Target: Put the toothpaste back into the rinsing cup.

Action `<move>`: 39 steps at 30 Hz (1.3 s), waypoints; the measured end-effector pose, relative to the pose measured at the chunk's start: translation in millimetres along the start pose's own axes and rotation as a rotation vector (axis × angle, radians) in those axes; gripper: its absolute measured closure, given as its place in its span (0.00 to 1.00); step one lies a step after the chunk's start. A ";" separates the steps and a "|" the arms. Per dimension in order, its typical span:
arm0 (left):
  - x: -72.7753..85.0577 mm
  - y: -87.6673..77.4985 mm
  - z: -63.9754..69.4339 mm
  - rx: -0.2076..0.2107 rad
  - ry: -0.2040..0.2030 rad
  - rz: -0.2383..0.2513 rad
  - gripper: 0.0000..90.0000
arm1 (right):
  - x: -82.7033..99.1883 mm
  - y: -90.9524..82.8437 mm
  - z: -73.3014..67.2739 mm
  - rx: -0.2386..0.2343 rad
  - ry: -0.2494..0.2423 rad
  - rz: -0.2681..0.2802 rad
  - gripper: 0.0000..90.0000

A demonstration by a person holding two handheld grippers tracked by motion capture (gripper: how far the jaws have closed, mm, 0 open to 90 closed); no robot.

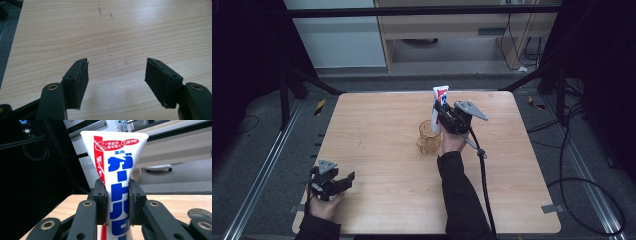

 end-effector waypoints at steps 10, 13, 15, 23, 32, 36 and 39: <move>-0.1 -0.3 -0.6 -0.001 0.001 0.002 0.38 | 11.7 12.9 0.5 -0.001 0.001 -0.025 0.81; 0.0 -0.2 -0.9 -0.001 0.001 0.001 0.38 | 15.2 15.6 0.4 0.001 -0.003 -0.040 0.81; 0.0 -0.1 -0.7 0.000 0.001 0.001 0.38 | 17.5 17.4 0.2 0.006 -0.013 -0.050 0.81; -0.3 -0.7 -0.8 -0.002 0.002 0.003 0.38 | 27.7 22.4 -5.9 0.004 -0.043 -0.099 0.81; -0.4 -1.1 -0.9 -0.004 0.002 0.005 0.38 | 38.4 24.9 -7.2 0.006 -0.056 -0.154 0.80; -0.3 -1.1 -0.9 -0.005 0.002 0.004 0.38 | 43.6 23.3 -5.5 0.009 -0.061 -0.175 0.80; -0.4 -0.9 -0.5 -0.005 0.004 0.002 0.38 | 43.9 21.4 -5.8 -0.003 -0.069 -0.181 0.80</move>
Point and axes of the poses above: each handheld gripper's, and its own axes: y roughly forward along the jaws, x roughly out of its underside, z roughly to its right, the point moved 1 cm from there along y, roughly forward along the jaws, and after that the axes turned 4 degrees about x, right-handed, at the moved point
